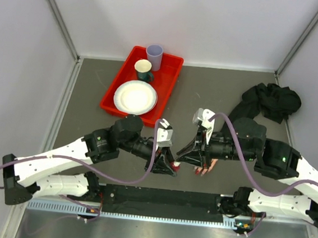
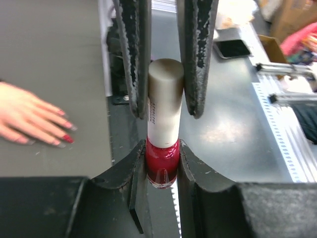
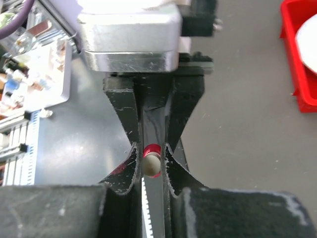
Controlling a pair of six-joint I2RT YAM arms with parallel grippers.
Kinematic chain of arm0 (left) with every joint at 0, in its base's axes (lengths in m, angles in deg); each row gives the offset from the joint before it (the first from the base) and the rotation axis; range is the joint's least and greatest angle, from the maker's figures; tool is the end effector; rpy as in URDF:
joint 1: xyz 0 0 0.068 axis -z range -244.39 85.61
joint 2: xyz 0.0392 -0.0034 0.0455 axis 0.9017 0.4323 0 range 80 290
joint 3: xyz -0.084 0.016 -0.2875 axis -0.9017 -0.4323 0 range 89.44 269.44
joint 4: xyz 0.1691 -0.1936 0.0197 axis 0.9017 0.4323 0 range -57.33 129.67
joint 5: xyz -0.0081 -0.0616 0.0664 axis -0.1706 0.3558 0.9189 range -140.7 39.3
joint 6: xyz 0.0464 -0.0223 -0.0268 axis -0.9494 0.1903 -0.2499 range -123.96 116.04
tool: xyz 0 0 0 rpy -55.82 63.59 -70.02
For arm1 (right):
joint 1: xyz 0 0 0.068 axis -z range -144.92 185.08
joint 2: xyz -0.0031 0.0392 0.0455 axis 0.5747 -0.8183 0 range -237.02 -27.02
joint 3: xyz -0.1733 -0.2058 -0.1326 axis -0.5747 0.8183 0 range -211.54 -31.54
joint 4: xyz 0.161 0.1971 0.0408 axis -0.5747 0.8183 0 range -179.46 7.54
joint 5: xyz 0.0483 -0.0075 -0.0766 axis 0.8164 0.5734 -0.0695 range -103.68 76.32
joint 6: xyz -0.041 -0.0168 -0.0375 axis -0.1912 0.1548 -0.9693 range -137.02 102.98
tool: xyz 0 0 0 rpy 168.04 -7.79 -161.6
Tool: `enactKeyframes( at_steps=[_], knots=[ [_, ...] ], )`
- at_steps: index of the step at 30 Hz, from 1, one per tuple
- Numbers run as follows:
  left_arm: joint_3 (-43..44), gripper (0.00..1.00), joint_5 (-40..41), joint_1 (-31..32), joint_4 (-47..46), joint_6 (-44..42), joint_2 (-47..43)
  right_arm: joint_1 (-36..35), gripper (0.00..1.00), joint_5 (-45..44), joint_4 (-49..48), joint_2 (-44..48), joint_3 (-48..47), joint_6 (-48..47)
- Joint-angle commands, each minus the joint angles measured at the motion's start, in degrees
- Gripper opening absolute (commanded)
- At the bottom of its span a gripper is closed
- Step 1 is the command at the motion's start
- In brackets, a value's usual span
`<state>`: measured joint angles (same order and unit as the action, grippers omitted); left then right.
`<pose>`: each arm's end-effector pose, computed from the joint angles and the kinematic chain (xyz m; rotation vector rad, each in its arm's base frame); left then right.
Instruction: Paint the nails
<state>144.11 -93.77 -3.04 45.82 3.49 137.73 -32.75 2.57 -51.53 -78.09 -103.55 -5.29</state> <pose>0.0749 -0.1965 0.3783 1.4199 1.4987 -1.4840 0.0456 0.1425 0.4495 -1.1452 1.6925 1.1852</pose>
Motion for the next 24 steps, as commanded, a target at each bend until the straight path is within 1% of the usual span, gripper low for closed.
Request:
enactKeyframes(
  at_steps=[1, 2, 3, 4, 5, 6, 7, 8, 9, 10, 11, 12, 14, 16, 18, 19, 20, 21, 22, 23, 24],
  knots=[
    [2.5, 0.0, 18.5, -0.6, -3.4, -0.8, -3.0, -0.4, 0.0, -2.1, -1.5, 0.2, 0.6, 1.6],
    [2.4, 0.0, 25.9, -0.6, -3.1, -0.8, -3.5, -0.3, 0.0, -3.9, -1.6, 0.3, 0.8, 2.9],
    [2.2, 0.0, 30.3, -0.6, -3.2, -0.7, -3.6, -0.3, 0.0, -6.3, -1.4, 0.2, 0.9, 3.9],
    [2.0, 0.0, 34.2, -0.6, -3.3, -0.4, -3.7, -0.3, 0.0, -11.7, -1.4, -0.1, 0.8, 4.8],
    [1.1, 0.0, 42.3, -0.5, -4.8, -0.2, -3.9, -0.3, 0.0, -14.6, -1.2, -0.4, 0.7, 7.8],
    [0.4, 0.0, 46.0, -0.6, -5.6, 0.1, -3.9, -0.4, 0.0, -18.1, -0.8, -1.6, 0.6, 10.1],
    [0.0, 0.0, 48.6, -0.6, -6.4, 0.0, -3.6, -0.8, 0.0, -26.7, -0.1, -2.3, 0.4, 13.0],
    [0.2, 0.0, 51.6, -0.6, -6.6, -0.1, -2.6, -2.9, 0.0, -32.5, 1.6, -3.1, -0.1, 21.2],
    [0.3, 0.0, 54.9, -0.6, -6.6, 0.0, -2.0, -4.4, 0.0, -38.0, 4.3, -4.9, -0.3, 25.3],
    [0.6, 0.0, 55.4, -0.6, -6.7, -0.1, -1.3, -6.0, 0.0, -47.4, 6.6, -5.8, -1.8, 29.2],
    [0.9, 0.0, 55.0, -0.6, -6.9, -0.1, -0.1, -8.0, 0.0, -51.5, 8.4, -6.8, -2.7, 35.6],
    [1.4, 0.0, 53.5, -0.5, -7.1, -0.2, 0.5, -10.0, 0.0, -53.3, 8.0, -7.5, -3.1, 35.8],
    [2.0, 0.0, 52.3, -0.6, -7.1, -0.3, 1.8, -10.2, 0.0, -54.8, 8.0, -8.9, -4.3, 36.5],
    [2.5, 0.0, 49.9, -0.6, -5.7, -1.0, 2.0, -10.1, 0.0, -54.9, 8.5, -9.2, -5.3, 34.8],
    [2.3, 0.0, 46.3, -0.5, -4.8, -2.2, 1.6, -10.1, 0.18, -53.4, 7.2, -8.3, -5.6, 30.0],
    [1.8, 0.0, 41.4, -0.6, -4.3, -2.5, 1.2, -10.1, 0.26, -50.4, 6.0, -7.6, -5.1, 27.7],
    [1.3, 0.0, 39.1, -0.6, -4.2, -2.6, 0.4, -10.0, 0.47, -48.7, 5.0, -5.8, -5.1, 23.6],
    [0.8, 0.0, 37.2, -0.6, -4.4, -2.6, -0.2, -9.9, 0.55, -45.0, 4.5, -5.1, -5.0, 21.3],
    [-0.3, 0.0, 32.7, -0.6, -4.6, -2.5, -0.7, -9.3, 0.59, -42.8, 4.6, -4.2, -5.0, 19.2],
    [-0.7, 0.0, 30.4, -0.6, -4.7, -2.5, -1.6, -9.0, 0.64, -40.4, 4.8, -2.6, -5.0, 15.5],
    [-1.1, 0.0, 27.6, -0.6, -4.6, -2.7, -2.1, -8.5, 0.66, -37.7, 4.7, -1.9, -4.8, 13.7]
  ],
)
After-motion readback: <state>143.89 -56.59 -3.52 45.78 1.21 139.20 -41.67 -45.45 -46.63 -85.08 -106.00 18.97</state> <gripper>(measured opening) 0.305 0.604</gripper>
